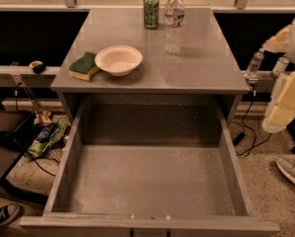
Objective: Place water bottle into top drawer
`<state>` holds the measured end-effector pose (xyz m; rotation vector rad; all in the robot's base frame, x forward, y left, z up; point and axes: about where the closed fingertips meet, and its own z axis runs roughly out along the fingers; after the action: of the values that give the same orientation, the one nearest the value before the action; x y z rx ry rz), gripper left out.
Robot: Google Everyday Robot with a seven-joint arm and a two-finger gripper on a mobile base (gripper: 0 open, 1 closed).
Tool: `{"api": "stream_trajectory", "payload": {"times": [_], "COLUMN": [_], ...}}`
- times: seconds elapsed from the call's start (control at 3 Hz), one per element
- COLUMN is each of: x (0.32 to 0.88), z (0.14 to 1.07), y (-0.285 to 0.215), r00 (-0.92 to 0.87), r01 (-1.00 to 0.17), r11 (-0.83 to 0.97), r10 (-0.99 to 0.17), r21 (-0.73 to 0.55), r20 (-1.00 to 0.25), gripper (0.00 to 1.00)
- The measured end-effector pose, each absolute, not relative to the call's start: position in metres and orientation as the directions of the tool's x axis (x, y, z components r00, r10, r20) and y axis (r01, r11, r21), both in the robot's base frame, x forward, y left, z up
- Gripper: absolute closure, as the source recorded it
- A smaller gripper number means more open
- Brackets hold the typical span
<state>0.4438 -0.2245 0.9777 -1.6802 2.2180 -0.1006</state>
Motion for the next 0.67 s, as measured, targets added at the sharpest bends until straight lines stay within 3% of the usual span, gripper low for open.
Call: {"api": "stream_trajectory", "payload": {"times": [0.67], "x": [0.532], "z": [0.958], "y": [-0.246], "r00": [-0.265], "r01": [-0.829], "r11": [0.434], "r10": [-0.861], "r21": [-0.352], "r20": [-0.435], "gripper": [0.0]}}
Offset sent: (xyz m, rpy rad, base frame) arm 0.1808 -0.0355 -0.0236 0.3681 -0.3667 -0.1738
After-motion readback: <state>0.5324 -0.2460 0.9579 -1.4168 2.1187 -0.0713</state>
